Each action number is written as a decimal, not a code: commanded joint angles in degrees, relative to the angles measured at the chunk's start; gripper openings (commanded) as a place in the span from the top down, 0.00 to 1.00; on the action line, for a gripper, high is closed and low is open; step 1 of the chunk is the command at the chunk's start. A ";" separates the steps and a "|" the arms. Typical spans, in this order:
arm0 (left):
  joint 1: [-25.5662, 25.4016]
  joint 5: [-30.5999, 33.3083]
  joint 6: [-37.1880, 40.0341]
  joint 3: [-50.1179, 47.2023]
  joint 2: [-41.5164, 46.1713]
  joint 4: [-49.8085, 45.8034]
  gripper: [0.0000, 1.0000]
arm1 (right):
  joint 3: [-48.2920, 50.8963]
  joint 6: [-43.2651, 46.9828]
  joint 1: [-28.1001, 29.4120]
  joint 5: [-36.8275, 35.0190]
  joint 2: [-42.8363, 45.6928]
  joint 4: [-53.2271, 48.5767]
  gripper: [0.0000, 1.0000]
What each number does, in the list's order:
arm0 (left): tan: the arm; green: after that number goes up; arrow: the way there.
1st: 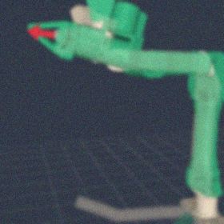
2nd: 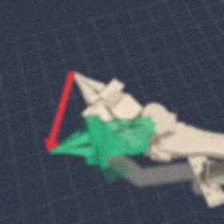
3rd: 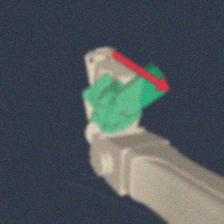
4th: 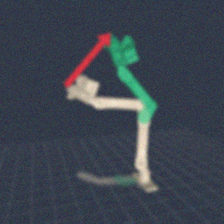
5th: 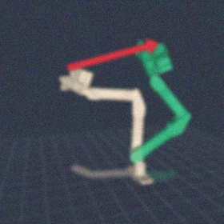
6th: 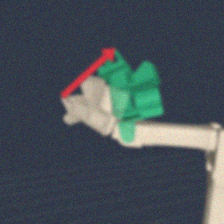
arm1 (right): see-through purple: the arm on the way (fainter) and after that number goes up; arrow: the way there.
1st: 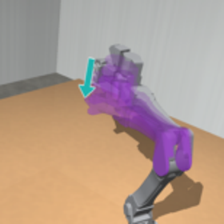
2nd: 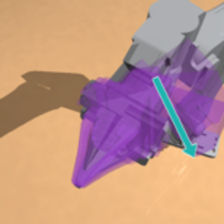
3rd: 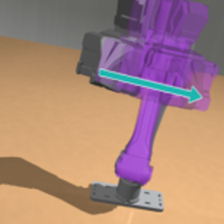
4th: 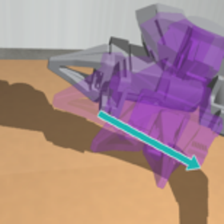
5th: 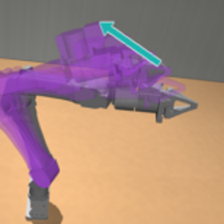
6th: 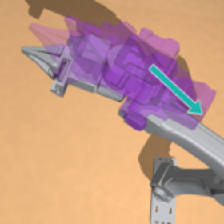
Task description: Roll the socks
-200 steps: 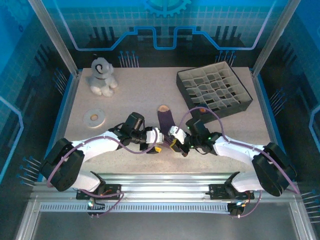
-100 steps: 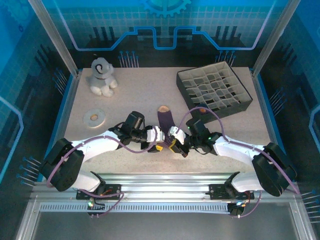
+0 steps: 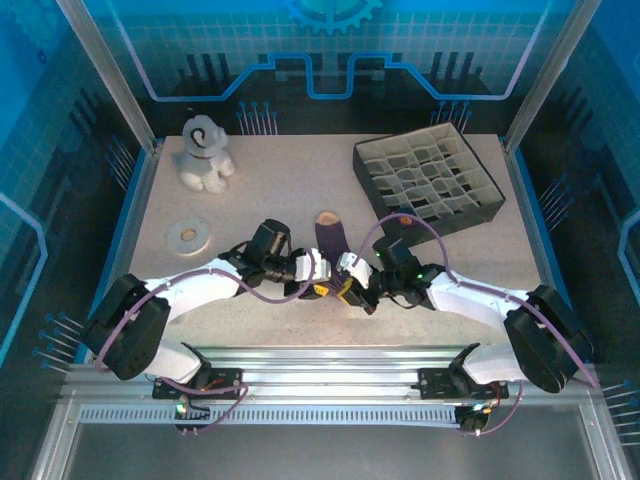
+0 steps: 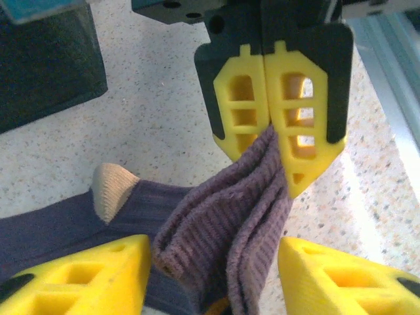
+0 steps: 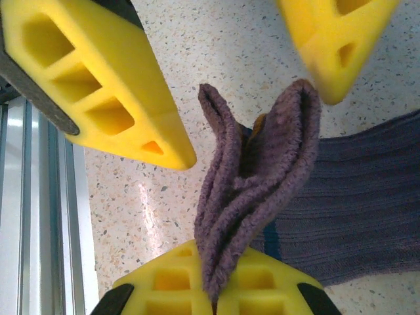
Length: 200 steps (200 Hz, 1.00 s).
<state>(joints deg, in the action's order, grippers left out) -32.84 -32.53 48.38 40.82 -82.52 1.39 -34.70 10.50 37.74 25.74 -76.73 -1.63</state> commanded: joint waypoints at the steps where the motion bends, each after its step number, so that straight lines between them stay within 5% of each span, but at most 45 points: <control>1: 0.14 -3.73 0.11 1.97 -0.70 -2.13 0.60 | 0.66 -1.04 -1.10 1.24 0.26 1.06 1.00; 60: -0.21 -2.55 -4.00 2.50 -0.02 -6.67 0.86 | -1.78 -4.32 -3.63 3.38 -0.94 -2.63 1.00; 121: -1.74 3.88 -15.78 11.84 -5.41 -18.69 0.94 | -9.25 -9.66 -3.93 4.21 -6.74 -13.14 1.00; 200: -3.65 10.16 -39.98 9.14 -6.18 -18.71 0.99 | -13.63 -16.30 -3.84 4.46 -13.00 -19.34 1.00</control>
<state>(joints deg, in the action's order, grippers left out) -36.18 -24.47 18.48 51.44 -88.03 -15.29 -46.70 -1.85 34.35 29.65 -87.85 -17.15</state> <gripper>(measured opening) 0.035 0.043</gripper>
